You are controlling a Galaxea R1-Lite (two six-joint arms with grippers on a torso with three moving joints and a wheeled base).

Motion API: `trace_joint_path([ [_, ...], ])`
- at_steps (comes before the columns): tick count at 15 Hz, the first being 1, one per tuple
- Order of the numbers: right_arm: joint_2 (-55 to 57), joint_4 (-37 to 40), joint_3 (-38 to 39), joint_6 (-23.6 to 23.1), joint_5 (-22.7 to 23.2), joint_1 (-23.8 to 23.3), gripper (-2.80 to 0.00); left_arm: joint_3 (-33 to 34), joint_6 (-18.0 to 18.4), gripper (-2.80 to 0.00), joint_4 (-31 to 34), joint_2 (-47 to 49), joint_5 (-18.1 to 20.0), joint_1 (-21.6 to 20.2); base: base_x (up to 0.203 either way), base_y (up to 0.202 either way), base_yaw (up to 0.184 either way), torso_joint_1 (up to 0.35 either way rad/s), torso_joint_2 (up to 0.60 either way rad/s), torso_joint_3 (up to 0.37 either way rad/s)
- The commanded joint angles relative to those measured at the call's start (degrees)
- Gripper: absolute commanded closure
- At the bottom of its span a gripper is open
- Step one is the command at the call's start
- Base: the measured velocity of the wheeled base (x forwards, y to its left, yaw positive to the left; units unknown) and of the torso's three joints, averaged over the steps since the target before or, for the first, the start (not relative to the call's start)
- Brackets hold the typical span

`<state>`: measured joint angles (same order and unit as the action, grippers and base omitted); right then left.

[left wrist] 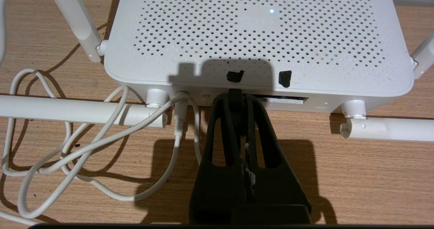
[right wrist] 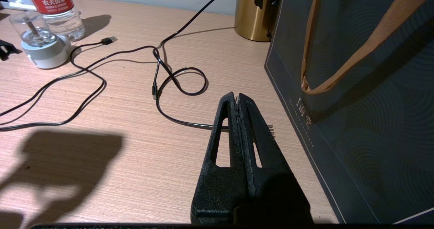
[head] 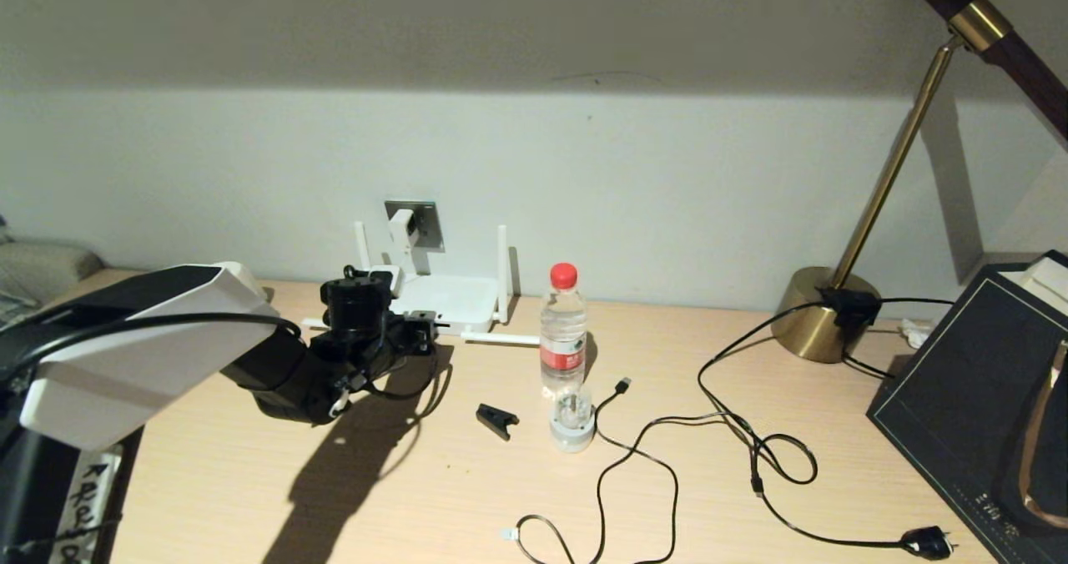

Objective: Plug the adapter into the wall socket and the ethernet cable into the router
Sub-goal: Hand it to the other hand

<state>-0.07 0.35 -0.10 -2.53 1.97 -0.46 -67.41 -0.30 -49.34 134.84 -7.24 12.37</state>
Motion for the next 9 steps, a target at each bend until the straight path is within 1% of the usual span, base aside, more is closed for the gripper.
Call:
trace_joint_path([
  [1,0.07,0.00,0.01,-0.02,0.05,-0.06,0.00,0.00,-0.05,0.00,-0.16,0.78,-0.05,0.02,0.000,0.000,0.000,0.000,0.00,0.000],
  [9,0.07,0.00,0.01,-0.02,0.05,0.02,0.00,0.27,0.04,0.00,-0.33,0.87,-0.32,0.02,0.000,0.000,0.000,0.000,0.00,0.000],
])
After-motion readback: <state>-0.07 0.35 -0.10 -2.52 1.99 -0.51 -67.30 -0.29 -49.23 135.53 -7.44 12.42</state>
